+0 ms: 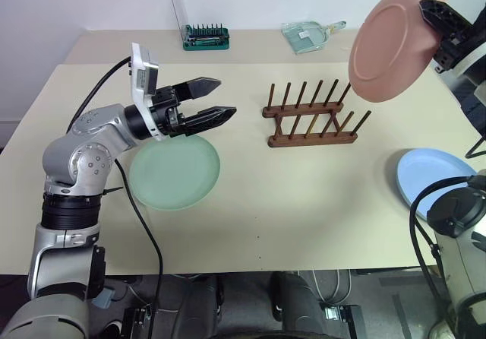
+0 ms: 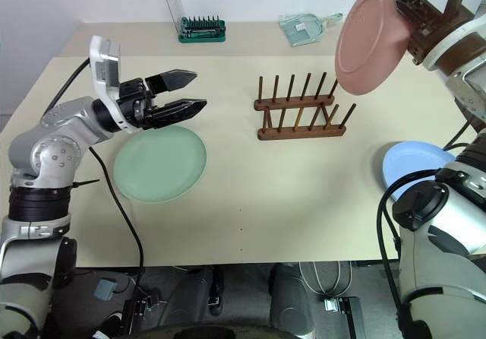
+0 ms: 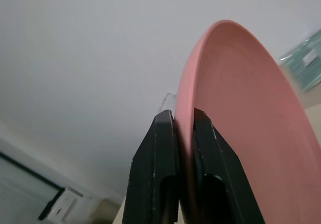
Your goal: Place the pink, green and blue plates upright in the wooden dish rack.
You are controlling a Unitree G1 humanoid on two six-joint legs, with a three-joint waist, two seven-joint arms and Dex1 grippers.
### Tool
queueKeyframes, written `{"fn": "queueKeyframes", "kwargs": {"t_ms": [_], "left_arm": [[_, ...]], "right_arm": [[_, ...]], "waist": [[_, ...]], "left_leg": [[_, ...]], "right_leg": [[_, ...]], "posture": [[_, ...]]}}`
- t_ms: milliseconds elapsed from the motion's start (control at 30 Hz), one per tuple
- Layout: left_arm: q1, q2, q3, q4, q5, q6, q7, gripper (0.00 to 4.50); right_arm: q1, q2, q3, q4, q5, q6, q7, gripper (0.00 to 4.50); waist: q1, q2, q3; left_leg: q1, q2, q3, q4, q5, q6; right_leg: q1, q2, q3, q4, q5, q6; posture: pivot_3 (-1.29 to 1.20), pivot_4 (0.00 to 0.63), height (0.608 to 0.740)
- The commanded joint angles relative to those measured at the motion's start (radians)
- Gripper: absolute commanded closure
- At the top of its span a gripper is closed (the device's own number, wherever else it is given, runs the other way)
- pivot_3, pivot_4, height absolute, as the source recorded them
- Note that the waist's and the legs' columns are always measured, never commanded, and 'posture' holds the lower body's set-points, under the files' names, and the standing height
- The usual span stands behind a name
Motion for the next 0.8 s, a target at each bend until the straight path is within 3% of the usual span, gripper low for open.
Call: {"fn": "queueKeyframes", "kwargs": {"t_ms": [33, 467, 800], "left_arm": [[-0.009, 0.001, 0.025, -0.041, -0.002, -0.002, -0.013, 0.07], [0.000, 0.006, 0.024, -0.069, 0.011, 0.008, -0.017, 0.07], [0.005, 0.004, 0.021, -0.067, 0.018, 0.008, -0.016, 0.07]], "right_arm": [[0.008, -0.045, 0.003, -0.020, 0.026, 0.016, 0.054, 4.50], [0.111, -0.065, 0.095, 0.021, -0.098, -0.065, 0.236, 4.50], [0.208, 0.048, 0.086, -0.012, -0.121, -0.113, 0.200, 4.50]], "waist": [[0.001, 0.000, 0.000], [0.000, 0.000, 0.000], [-0.001, 0.000, 0.000]], "left_leg": [[0.000, 0.000, 0.000, 0.000, 0.000, 0.000], [0.000, 0.000, 0.000, 0.000, 0.000, 0.000], [0.000, 0.000, 0.000, 0.000, 0.000, 0.000]], "right_leg": [[0.000, 0.000, 0.000, 0.000, 0.000, 0.000], [0.000, 0.000, 0.000, -0.001, 0.000, 0.000], [0.000, 0.000, 0.000, -0.001, 0.000, 0.000]], "posture": [[0.00, 0.150, 0.724], [0.00, 0.150, 0.724], [0.00, 0.150, 0.724]]}}
